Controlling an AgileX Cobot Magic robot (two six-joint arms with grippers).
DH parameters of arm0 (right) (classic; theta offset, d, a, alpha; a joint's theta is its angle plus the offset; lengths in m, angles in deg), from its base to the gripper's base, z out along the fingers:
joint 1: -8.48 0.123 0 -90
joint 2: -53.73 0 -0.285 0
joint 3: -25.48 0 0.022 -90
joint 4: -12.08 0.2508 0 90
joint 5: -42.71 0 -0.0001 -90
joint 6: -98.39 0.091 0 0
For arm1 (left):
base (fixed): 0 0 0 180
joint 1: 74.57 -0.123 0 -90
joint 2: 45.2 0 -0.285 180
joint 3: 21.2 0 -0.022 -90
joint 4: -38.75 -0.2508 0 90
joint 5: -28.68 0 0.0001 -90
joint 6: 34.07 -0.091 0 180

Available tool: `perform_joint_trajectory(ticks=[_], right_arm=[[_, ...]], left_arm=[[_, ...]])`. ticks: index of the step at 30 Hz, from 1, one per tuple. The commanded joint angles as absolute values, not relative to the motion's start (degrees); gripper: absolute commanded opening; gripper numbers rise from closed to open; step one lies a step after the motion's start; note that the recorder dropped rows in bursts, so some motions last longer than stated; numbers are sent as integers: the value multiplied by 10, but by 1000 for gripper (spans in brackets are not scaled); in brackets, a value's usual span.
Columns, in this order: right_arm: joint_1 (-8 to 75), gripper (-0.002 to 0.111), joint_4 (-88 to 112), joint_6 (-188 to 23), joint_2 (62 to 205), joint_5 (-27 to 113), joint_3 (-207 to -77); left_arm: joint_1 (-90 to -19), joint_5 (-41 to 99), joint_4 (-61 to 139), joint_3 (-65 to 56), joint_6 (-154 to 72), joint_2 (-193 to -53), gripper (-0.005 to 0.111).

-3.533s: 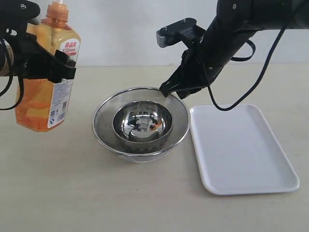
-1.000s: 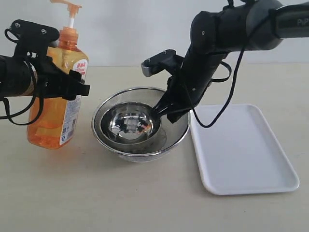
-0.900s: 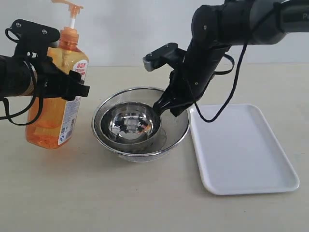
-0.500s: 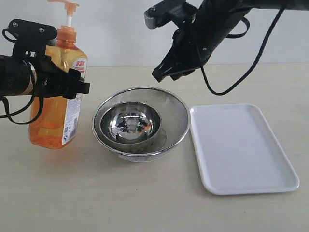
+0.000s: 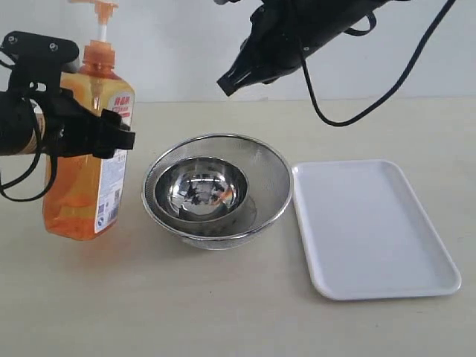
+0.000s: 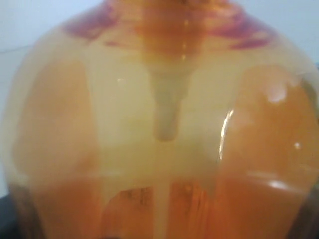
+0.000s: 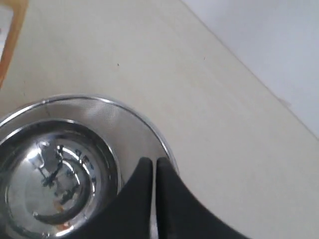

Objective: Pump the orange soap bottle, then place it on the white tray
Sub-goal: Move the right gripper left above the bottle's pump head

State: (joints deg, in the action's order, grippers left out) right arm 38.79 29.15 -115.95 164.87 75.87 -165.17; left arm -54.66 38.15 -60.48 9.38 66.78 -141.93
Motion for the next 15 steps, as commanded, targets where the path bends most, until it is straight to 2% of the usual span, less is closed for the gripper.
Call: perform_joint_trajectory(ticks=[1, 8, 15], right_arm=[[389, 0, 411, -1259, 1641, 721, -1658], [440, 0, 503, -1348, 1648, 713, -1731], [474, 0, 504, -1334, 1752, 780, -1894]], left_arm=[[-545, 380, -612, 113, 679, -1407, 5], [-545, 358, -612, 115, 679, -1407, 5], [-509, 394, -612, 115, 679, -1407, 5]])
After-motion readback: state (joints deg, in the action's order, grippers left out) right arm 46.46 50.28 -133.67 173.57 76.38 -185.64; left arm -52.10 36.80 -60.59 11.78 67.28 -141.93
